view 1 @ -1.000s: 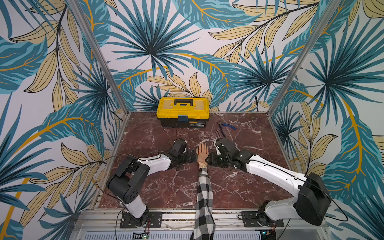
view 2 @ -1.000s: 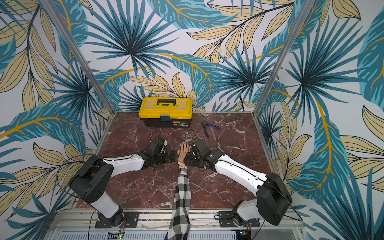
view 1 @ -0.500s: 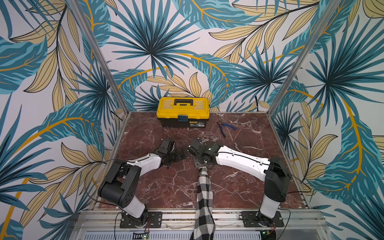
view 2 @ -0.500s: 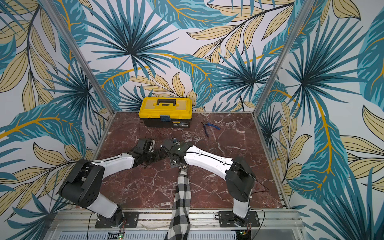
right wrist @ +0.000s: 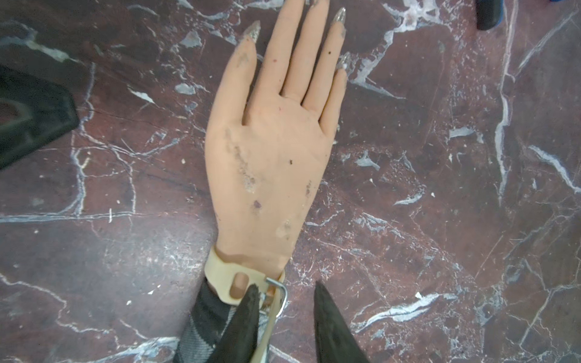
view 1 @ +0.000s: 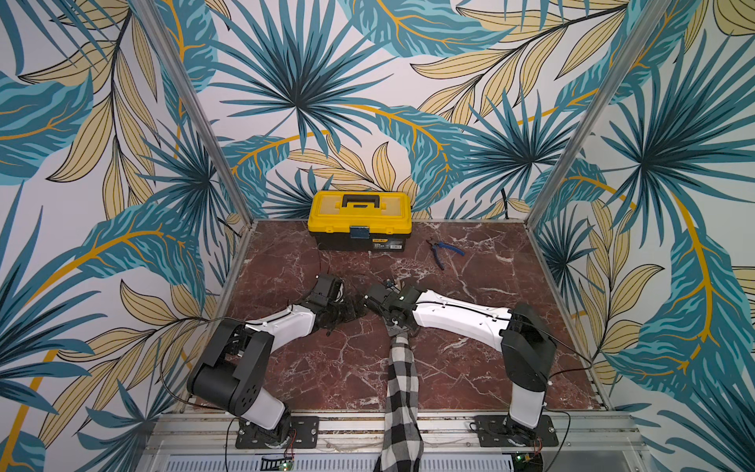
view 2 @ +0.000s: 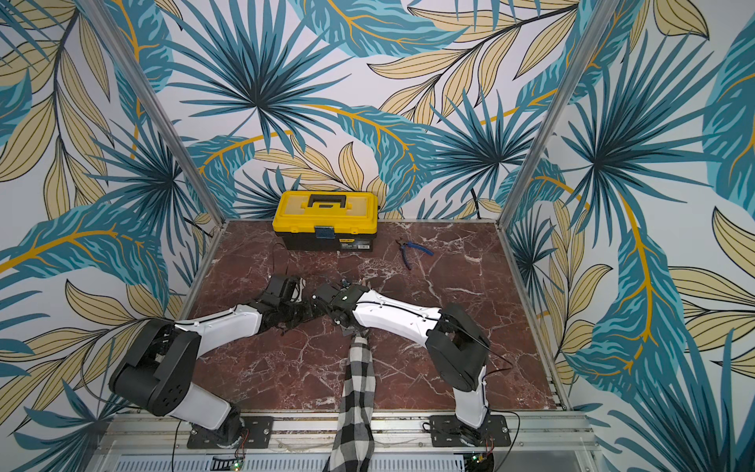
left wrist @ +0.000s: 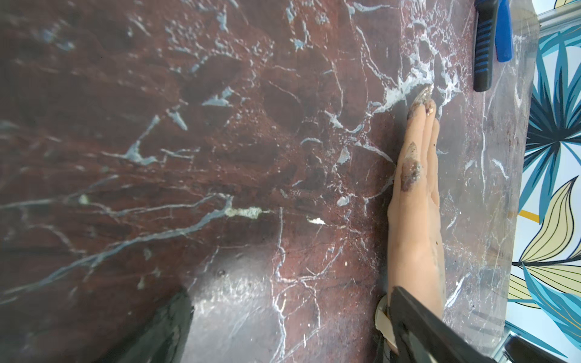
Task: Take off the watch
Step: Untie the watch from the hand.
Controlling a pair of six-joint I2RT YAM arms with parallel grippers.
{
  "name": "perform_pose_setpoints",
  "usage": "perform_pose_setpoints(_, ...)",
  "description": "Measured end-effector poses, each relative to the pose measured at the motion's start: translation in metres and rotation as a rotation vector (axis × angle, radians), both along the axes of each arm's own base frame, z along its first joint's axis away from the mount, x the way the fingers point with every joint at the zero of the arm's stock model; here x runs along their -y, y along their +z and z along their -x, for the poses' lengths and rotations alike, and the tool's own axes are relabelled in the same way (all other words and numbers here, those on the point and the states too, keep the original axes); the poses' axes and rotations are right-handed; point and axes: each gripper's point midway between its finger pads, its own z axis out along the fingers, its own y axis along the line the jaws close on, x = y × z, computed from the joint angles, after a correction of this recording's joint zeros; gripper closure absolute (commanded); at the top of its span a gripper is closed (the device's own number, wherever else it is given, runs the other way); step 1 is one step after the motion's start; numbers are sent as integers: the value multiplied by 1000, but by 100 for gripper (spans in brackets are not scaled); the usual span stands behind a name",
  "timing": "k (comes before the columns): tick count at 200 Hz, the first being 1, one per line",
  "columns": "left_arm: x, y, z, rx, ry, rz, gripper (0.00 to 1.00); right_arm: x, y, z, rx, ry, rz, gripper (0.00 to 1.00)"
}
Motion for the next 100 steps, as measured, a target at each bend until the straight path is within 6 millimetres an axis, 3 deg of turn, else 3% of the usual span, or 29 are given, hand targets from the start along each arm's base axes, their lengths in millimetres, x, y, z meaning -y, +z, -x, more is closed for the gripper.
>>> perform_pose_setpoints(50, 21, 0, 13, -7, -53, 6, 1, 4, -1, 4, 4, 0, -14, 100)
perform_pose_setpoints(100, 50, 0, 34, -19, -128, 12, 1, 3, 0, 7, 3, -10, -109, 100)
